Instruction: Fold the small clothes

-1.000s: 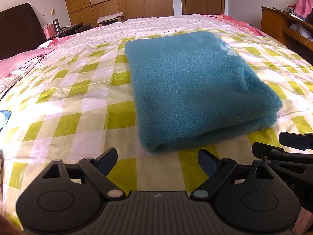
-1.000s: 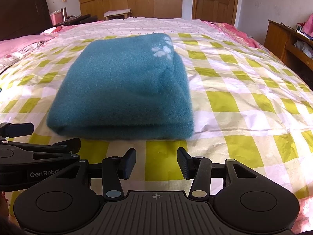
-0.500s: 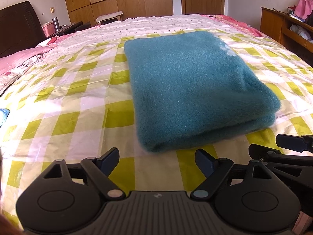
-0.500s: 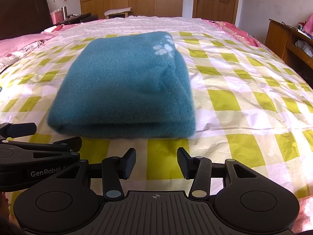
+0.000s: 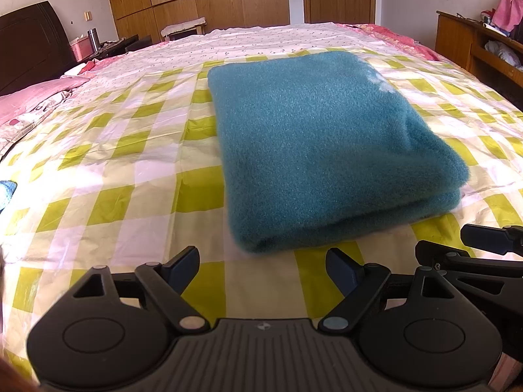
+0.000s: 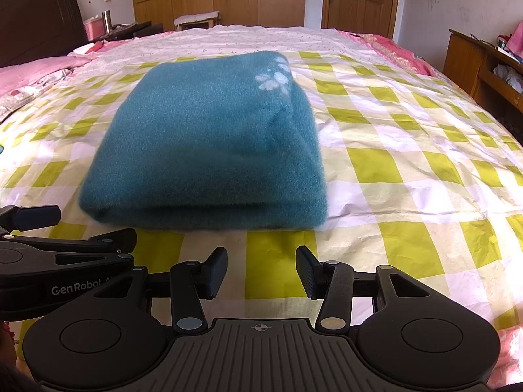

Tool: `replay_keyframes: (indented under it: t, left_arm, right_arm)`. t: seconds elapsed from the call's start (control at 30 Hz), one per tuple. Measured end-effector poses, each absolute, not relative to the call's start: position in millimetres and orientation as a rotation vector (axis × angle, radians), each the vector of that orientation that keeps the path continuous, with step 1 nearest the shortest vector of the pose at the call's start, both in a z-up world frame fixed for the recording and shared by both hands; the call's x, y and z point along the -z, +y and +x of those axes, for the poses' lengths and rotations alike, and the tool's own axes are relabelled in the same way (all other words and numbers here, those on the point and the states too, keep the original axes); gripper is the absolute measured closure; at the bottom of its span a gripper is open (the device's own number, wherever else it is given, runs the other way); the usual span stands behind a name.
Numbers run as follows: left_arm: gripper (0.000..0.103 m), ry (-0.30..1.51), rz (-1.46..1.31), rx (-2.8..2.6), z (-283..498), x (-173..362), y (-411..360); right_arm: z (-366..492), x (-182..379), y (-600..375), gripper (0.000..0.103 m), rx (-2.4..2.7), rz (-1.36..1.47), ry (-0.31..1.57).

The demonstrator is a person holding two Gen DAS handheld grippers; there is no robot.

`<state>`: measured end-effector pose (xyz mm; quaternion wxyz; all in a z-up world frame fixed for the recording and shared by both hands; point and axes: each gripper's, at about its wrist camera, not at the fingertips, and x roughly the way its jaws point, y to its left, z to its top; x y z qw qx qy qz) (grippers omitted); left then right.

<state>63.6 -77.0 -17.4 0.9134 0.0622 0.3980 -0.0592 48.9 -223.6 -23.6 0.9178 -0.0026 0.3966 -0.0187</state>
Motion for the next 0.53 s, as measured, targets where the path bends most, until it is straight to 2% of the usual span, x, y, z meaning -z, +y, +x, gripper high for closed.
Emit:
replay_keyframes:
  t: [0.53]
  left_arm:
    - [0.015,0.826,0.131,0.121,64.2,18.3,-77.3]
  right_arm:
    - [48.4,27.5,-223.3,0.057,0.040,-0.005,0.822]
